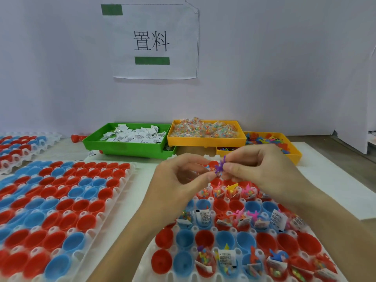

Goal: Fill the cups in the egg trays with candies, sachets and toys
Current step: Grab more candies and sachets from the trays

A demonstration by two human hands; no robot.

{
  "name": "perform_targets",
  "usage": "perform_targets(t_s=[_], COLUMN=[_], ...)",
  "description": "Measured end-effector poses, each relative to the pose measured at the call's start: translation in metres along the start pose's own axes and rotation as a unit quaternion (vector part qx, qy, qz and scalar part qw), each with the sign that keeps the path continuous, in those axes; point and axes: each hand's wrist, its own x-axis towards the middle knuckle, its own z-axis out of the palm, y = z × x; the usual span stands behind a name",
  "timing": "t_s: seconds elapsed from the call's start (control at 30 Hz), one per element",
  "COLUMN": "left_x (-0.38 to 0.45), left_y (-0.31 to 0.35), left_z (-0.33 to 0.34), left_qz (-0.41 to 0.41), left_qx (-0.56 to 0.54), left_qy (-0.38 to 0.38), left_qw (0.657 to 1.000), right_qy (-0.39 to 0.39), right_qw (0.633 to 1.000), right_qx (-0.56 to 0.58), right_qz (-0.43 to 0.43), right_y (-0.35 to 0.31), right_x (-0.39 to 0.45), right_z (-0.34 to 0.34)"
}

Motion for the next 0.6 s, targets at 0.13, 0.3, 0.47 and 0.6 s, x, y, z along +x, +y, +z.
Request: perform_targets(t_s=[0.13, 0.3, 0.47, 0.6], left_x=[0.001, 0.003, 0.002, 0.002], left_y=[-0.005, -0.005, -0.002, 0.0], left_z=[0.0, -0.005, -0.011, -0.019], left_qz=[-0.007, -0.016, -0.027, -0.023], left_qx=[-0.037, -0.035, -0.027, -0.018], left_qy=[-0.002, -0.025, -0.068, -0.039], left_qw=[0.999, 0.999, 0.997, 0.999], right_qy=[-0.019, -0.017, 0.011, 0.026], right_qw=[1.0, 0.999, 0.993, 0.993], right_qx=[-0.01, -0.045, -0.101, -0.091], right_qz=[0.01, -0.018, -0.057, -0.065], right_y=[0.003, 0.002, 0.001, -0.001], right_x=[-0.003, -0.004, -0.005, -0.007], right_z=[0.011, 0.014, 0.019, 0.025])
